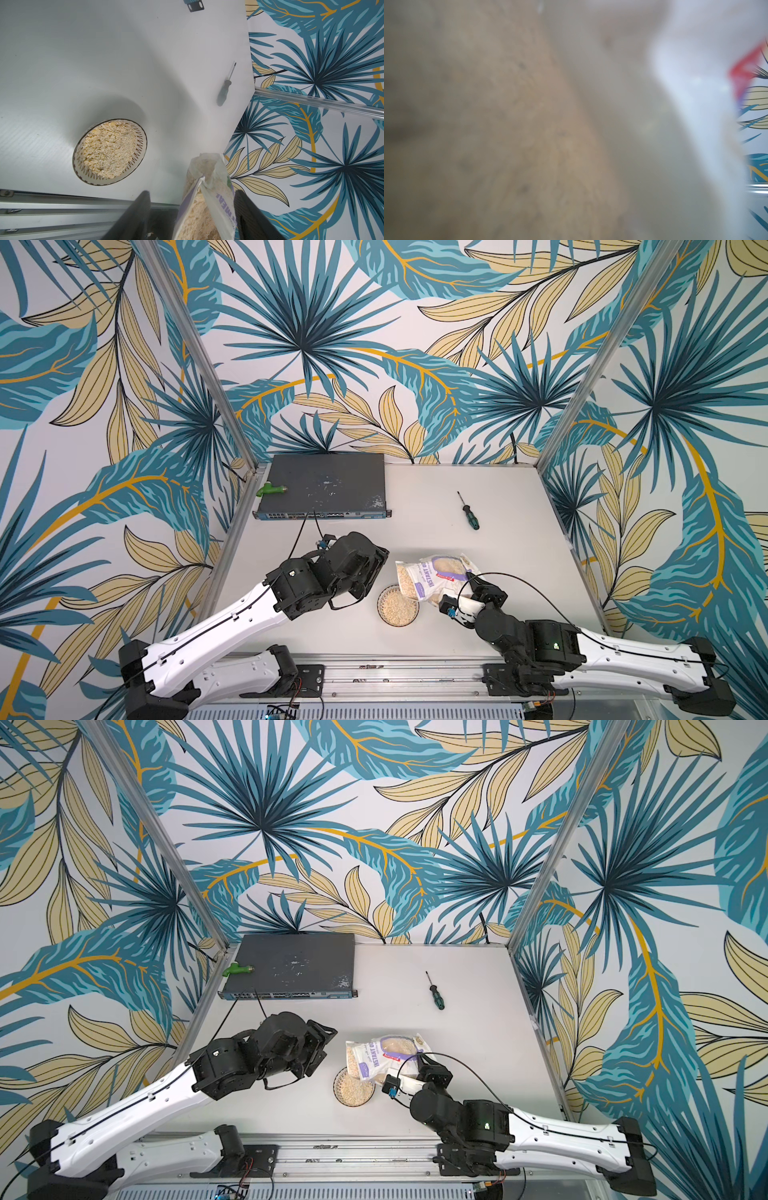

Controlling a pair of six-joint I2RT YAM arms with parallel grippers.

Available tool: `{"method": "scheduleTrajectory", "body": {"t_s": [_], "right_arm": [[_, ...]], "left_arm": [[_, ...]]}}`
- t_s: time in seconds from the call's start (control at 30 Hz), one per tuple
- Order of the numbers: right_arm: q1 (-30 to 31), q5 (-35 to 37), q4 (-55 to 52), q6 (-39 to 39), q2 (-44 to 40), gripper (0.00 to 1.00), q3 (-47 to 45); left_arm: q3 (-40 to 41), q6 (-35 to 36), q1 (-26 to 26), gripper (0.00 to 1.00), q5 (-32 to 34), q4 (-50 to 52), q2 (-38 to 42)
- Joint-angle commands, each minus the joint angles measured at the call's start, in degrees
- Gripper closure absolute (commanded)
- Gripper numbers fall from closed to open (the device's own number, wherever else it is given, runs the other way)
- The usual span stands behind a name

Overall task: Pour the oats into the breakfast bowl
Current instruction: Pour the oats into the bowl, then place the oats bag at the center of the board.

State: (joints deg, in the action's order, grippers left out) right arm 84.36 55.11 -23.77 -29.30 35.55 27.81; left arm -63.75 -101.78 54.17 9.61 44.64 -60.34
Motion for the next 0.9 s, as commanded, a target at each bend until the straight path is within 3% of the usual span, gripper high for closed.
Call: {"method": "scheduleTrajectory", "body": {"t_s": [0.0,0.2,0.43,0.67,0.87], "right_arm": [[-0.08,3.06,10.38,3.82,-1.61,1.00,1.68],[-0.09,1.82,16.43,5.73,-4.26,1.00,2.27],[-0.02,1.09,23.38,7.83,-6.64,1.00,2.57],[-0.14,-1.60,42.58,7.22,-9.66,1.00,-4.82],[-0.32,-2.84,59.58,14.20,-14.02,1.00,-12.93]], "left_arm": [[-2.25,1.82,-0.67,0.32,-0.08,1.58,0.61],[-4.84,4.71,-1.61,0.29,-0.16,1.44,0.76],[-10.12,8.45,-1.60,0.25,3.76,8.34,0.73],[-8.66,8.03,-1.57,0.24,4.56,8.49,2.53],[-7.51,8.12,-1.61,0.23,2.60,6.95,2.45]]}}
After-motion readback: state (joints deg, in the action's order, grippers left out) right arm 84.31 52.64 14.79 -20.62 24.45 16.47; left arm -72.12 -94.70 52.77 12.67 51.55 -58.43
